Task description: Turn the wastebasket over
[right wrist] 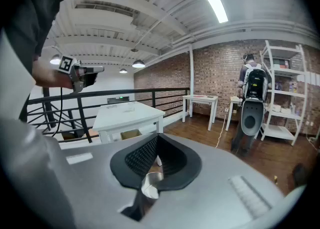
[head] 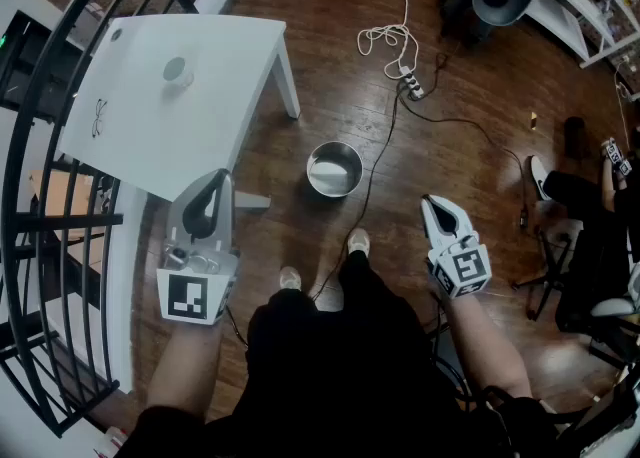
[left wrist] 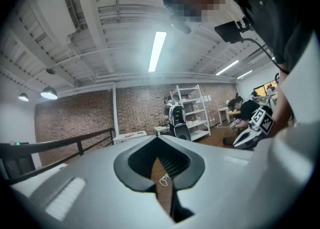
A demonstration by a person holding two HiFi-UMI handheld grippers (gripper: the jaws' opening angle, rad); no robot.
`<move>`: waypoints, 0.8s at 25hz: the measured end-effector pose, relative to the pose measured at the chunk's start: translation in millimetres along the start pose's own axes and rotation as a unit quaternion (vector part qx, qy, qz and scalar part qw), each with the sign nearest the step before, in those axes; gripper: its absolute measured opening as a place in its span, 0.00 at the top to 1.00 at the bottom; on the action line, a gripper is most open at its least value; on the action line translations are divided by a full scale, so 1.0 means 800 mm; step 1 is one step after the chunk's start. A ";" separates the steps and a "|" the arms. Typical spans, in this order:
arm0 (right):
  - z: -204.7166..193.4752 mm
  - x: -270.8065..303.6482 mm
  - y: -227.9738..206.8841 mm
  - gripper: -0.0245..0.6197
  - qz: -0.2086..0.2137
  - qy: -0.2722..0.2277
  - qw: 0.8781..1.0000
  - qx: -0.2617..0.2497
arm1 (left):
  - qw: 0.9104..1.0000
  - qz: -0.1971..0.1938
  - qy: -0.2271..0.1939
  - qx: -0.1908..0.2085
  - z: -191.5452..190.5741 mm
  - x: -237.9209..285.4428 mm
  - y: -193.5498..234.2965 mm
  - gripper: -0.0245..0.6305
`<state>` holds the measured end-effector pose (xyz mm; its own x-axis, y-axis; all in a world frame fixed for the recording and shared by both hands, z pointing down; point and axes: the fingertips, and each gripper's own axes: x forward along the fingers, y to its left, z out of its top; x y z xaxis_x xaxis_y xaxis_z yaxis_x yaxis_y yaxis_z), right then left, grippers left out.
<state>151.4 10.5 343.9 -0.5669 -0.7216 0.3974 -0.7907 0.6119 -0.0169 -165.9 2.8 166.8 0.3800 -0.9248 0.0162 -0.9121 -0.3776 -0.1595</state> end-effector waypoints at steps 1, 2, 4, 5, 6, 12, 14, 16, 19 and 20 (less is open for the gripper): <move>-0.003 0.006 -0.010 0.96 -0.002 0.008 1.000 -0.002 | 1.000 0.009 -0.003 0.007 -0.002 0.010 0.007 0.96; -0.006 0.012 -0.020 0.96 -0.004 0.015 1.000 -0.001 | 1.000 0.018 -0.005 0.011 -0.004 0.019 0.015 0.96; -0.010 0.025 -0.034 0.96 -0.006 0.023 1.000 0.007 | 1.000 0.031 -0.007 0.002 -0.008 0.033 0.028 0.96; -0.013 0.032 -0.038 0.96 -0.002 0.026 1.000 0.012 | 0.999 0.032 -0.005 -0.007 -0.011 0.037 0.032 0.96; -0.019 0.041 -0.041 0.96 0.005 0.031 0.999 0.018 | 0.999 0.030 -0.002 -0.011 -0.014 0.039 0.031 0.96; -0.143 0.123 -0.058 0.96 0.016 0.136 0.987 0.087 | 0.999 -0.004 0.030 -0.020 -0.047 0.026 0.003 0.96; -0.180 0.145 -0.058 0.96 0.012 0.172 0.980 0.096 | 0.999 -0.008 0.044 -0.029 -0.062 0.024 0.004 0.96; -0.205 0.161 -0.058 0.96 0.006 0.179 0.977 0.116 | 0.998 -0.012 0.052 -0.036 -0.076 0.026 0.004 0.96; -0.243 0.186 -0.057 0.95 0.013 0.168 0.979 0.116 | 0.998 -0.013 0.046 -0.038 -0.094 0.024 0.001 0.96; -0.261 0.197 -0.060 0.95 0.017 0.172 0.979 0.106 | 0.998 -0.010 0.047 -0.042 -0.104 0.022 -0.002 0.96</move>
<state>148.2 -64.8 598.8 -0.5116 -0.5280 0.6778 -0.8232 0.5271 -0.2107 -170.2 -16.6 249.5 0.3862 -0.9156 0.1121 -0.9155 -0.3953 -0.0745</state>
